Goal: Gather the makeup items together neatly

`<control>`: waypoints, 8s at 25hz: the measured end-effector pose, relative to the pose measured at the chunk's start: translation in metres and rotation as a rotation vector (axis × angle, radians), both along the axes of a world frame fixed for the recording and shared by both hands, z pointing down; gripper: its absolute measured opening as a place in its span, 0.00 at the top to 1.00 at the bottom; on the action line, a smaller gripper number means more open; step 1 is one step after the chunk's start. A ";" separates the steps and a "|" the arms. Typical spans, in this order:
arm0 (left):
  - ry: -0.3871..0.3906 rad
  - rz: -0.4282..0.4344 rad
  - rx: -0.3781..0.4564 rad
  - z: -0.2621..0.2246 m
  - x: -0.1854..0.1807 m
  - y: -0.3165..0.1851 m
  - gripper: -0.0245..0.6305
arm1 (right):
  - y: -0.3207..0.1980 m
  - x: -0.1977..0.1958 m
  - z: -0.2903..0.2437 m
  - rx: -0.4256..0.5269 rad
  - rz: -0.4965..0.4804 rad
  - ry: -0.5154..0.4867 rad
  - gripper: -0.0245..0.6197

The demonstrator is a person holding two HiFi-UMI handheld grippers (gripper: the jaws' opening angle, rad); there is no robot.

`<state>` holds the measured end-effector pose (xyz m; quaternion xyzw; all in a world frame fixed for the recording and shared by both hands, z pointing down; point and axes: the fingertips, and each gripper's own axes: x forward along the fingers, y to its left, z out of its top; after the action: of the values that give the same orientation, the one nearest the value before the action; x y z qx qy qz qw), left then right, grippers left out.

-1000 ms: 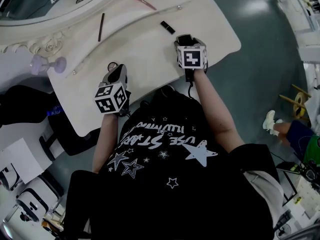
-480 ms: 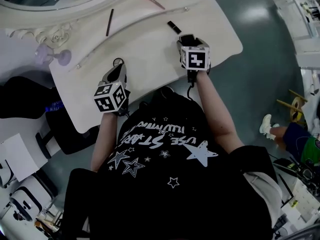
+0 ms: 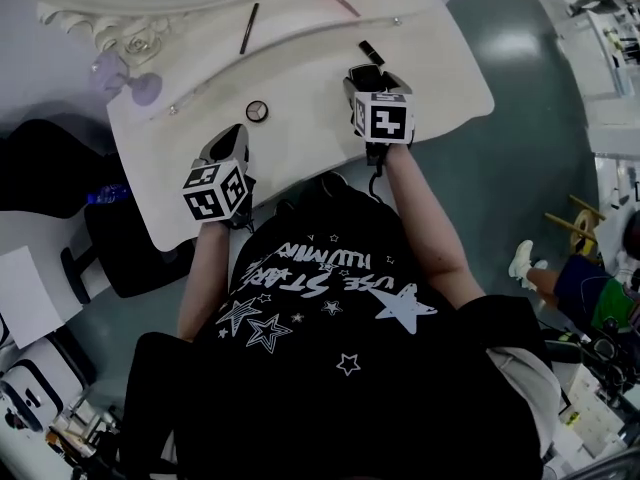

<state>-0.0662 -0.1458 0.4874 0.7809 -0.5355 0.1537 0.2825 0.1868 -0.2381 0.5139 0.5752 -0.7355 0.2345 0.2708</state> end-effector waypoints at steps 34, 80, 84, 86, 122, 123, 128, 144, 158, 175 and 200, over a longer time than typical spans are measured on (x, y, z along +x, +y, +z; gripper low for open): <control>-0.005 -0.082 -0.049 0.018 -0.096 0.040 0.96 | 0.006 -0.151 0.045 -0.113 -0.156 0.021 0.40; 0.004 -0.041 0.008 -0.002 -0.012 0.002 0.96 | -0.011 -0.043 0.010 -0.038 -0.113 -0.040 0.25; -0.002 -0.048 0.005 -0.001 0.006 -0.003 0.96 | -0.022 -0.021 0.013 -0.041 -0.110 -0.039 0.25; -0.007 -0.055 0.007 -0.001 0.013 -0.007 0.96 | -0.028 -0.010 0.013 -0.040 -0.107 -0.034 0.25; -0.021 -0.341 -0.038 0.012 0.048 -0.004 0.96 | -0.086 0.030 0.060 -0.194 -0.291 0.066 0.76; -0.021 -0.349 -0.036 0.011 0.046 -0.002 0.96 | -0.086 0.030 0.060 -0.194 -0.291 0.067 0.76; -0.021 -0.359 -0.027 0.008 0.035 0.002 0.96 | -0.083 0.028 0.056 -0.183 -0.272 0.060 0.76; -0.003 -0.191 -0.043 0.004 -0.023 0.013 0.96 | -0.041 -0.026 0.024 -0.137 -0.142 0.032 0.76; 0.017 -0.145 -0.054 0.010 -0.059 0.022 0.96 | -0.020 -0.078 0.037 -0.162 -0.136 0.026 0.76; 0.029 -0.131 -0.044 0.008 -0.076 0.017 0.96 | -0.012 -0.089 0.055 -0.187 -0.141 0.037 0.76; 0.029 -0.112 0.073 -0.025 -0.100 -0.015 0.96 | -0.038 -0.147 -0.037 0.010 -0.123 -0.076 0.63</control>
<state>-0.1663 -0.1606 0.4625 0.7615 -0.5795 0.1067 0.2700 0.0399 -0.2757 0.4773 0.5209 -0.7803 0.2355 0.2537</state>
